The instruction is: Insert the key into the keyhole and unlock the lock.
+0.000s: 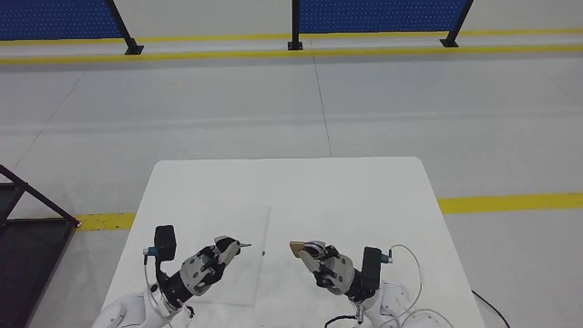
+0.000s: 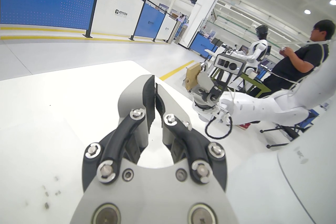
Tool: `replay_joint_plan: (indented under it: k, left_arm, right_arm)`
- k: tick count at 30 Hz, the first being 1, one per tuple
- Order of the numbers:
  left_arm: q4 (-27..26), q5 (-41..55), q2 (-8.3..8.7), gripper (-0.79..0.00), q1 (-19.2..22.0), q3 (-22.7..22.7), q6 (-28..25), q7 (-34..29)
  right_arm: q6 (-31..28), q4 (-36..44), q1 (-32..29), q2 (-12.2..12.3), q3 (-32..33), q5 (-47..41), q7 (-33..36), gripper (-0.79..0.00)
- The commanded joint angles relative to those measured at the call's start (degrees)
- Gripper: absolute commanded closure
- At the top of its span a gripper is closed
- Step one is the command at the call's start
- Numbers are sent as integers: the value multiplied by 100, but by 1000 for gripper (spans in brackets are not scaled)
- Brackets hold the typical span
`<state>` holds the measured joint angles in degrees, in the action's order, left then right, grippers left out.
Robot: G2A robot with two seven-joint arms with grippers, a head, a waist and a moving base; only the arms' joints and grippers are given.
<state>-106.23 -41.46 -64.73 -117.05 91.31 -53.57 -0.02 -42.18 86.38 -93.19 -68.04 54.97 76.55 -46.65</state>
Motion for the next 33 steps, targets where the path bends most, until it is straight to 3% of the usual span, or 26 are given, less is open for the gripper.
replay_joint_plan:
  k: [1,7,12,17,21,29,33]
  left_arm:
    - [0,1,0,0,0,0,0,0]
    - [0,1,0,0,0,0,0,0]
    - [-221,483,-51,0,55,-332,29,416]
    - [-75,655,-118,0,75,-795,-443,979]
    - [-22,489,-170,0,146,-1164,-443,1458]
    - [396,-202,-267,0,472,-1840,-443,2571]
    - [683,-552,-303,0,675,-1956,-443,2922]
  right_arm:
    - [-1,0,0,0,0,-1,0,0]
    - [-1,0,0,0,0,-1,0,0]
    - [-189,51,-3,-57,-122,-918,133,0]
    - [-1137,-97,116,-125,-357,-2207,166,0]
    - [-1582,-179,213,-172,-473,-2753,186,0]
    - [-1365,-308,306,-294,-602,-2844,117,0]
    - [-1303,-310,300,-339,-635,-2750,79,0]
